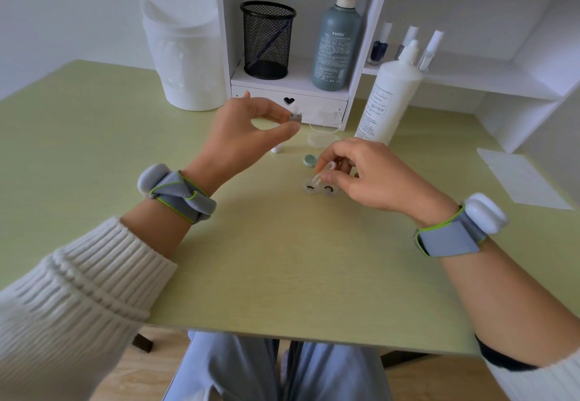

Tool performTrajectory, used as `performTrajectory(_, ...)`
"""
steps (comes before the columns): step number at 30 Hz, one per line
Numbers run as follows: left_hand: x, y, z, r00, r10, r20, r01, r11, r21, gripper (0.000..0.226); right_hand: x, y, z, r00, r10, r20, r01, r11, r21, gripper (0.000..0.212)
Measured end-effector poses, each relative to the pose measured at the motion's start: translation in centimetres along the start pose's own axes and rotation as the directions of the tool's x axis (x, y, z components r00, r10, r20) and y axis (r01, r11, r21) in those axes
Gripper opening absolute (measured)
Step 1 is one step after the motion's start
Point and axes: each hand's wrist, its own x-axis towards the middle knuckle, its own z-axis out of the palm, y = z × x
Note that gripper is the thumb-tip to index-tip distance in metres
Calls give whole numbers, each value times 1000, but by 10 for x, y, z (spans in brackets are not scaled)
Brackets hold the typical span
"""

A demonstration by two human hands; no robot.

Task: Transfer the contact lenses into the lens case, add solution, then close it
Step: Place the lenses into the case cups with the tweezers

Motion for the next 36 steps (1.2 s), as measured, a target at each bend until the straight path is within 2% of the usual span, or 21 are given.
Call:
performTrajectory(5,0,0,0,1000,1,-6,-1,1000,-6,12,0,2,-3,998,4,-58,2,994,111,13)
performTrajectory(12,1,-2,-1,1000,3,-13,-3,1000,-23,12,10,15,-7,965,137,-223,-64,950,306,16)
performTrajectory(16,2,-4,0,1000,5,-26,-6,1000,-17,9,25,23,-4,920,208,-333,-65,918,392,16)
performTrajectory(20,3,-5,2,999,13,-29,-13,1000,3,12,48,26,5,877,196,-439,-47,944,327,11)
performTrajectory(24,4,-7,0,999,13,-38,-13,1000,1,14,66,29,14,858,109,-502,-48,990,132,10)
performTrajectory(29,3,-7,1,999,20,-37,-20,1000,-3,14,71,33,22,884,75,-462,-82,997,4,5)
performTrajectory(36,4,-7,1,999,18,-36,-18,1000,-7,14,68,33,26,908,95,-407,-125,991,-48,3)
